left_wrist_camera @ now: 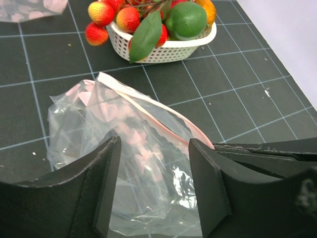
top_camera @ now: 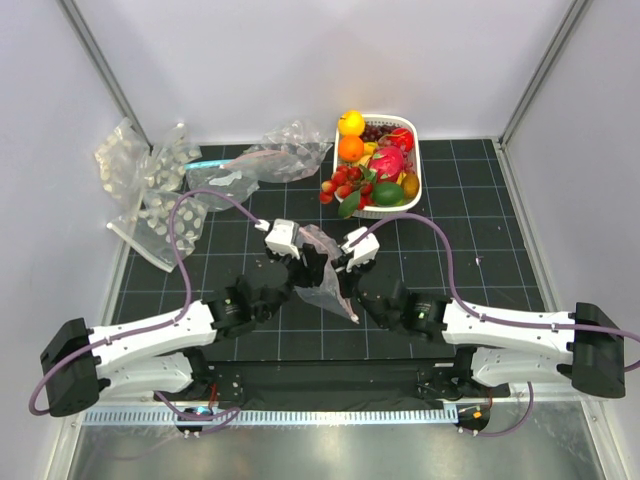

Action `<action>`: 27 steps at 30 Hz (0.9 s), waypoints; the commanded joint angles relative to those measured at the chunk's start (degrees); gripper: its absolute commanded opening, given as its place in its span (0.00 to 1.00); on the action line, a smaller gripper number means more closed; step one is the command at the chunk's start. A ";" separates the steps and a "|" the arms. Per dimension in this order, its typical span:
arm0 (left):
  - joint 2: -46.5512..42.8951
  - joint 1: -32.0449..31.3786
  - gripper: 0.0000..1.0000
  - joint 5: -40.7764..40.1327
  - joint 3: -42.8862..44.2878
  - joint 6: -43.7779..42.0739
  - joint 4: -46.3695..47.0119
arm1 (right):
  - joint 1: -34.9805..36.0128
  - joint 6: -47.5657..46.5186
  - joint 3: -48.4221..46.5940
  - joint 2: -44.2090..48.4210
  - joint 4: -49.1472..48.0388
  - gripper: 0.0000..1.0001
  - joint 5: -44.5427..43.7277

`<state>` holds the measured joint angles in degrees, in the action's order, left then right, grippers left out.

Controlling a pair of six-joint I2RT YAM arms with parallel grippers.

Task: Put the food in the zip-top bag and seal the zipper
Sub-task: Open the zipper of the food storage bag at the center of the board.

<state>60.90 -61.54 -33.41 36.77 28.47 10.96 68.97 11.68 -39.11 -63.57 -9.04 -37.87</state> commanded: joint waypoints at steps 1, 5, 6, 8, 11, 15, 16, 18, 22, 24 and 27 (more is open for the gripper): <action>-1.75 -0.16 0.63 -3.84 1.38 -0.87 4.59 | 0.55 -0.87 -1.41 0.91 -3.44 0.01 -1.77; 0.00 -0.07 0.68 -7.37 2.07 -0.70 4.69 | 0.90 -1.31 -1.23 0.73 -4.06 0.01 -1.95; 0.87 0.01 0.68 -7.37 2.68 -1.04 4.42 | 0.90 -1.40 -1.14 0.82 -4.23 0.01 -2.03; 2.98 0.01 0.68 -7.20 5.22 -1.05 2.59 | 1.08 -1.66 -1.05 0.90 -4.41 0.01 -2.30; 5.53 0.19 0.68 -6.67 8.56 -1.57 1.79 | 1.34 -2.01 -0.79 0.90 -4.85 0.01 -2.56; 8.70 1.68 0.50 -3.18 12.08 -1.23 0.82 | 1.52 -2.28 -0.70 0.91 -5.11 0.01 -3.35; 9.14 2.21 0.48 -2.63 12.61 -0.27 0.38 | 1.52 -2.28 -0.53 0.99 -5.29 0.01 -3.61; 10.20 2.30 0.38 -1.58 12.97 -0.08 0.20 | 1.61 -2.28 -0.44 1.08 -5.46 0.01 -4.49; 10.90 2.39 0.36 -0.09 10.87 -0.52 2.04 | 1.61 -2.37 -0.35 1.26 -5.38 0.01 -4.76; 11.08 2.30 0.37 1.41 10.69 -0.96 2.14 | 1.61 -2.54 -0.35 1.52 -5.38 0.01 -4.58; 12.13 2.39 0.37 1.33 12.79 -1.13 -1.72 | 1.69 -2.54 -0.17 1.96 -5.29 0.01 -5.19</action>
<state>72.10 -59.22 -32.95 47.64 27.99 10.11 70.08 9.41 -39.09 -63.57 -11.14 -41.01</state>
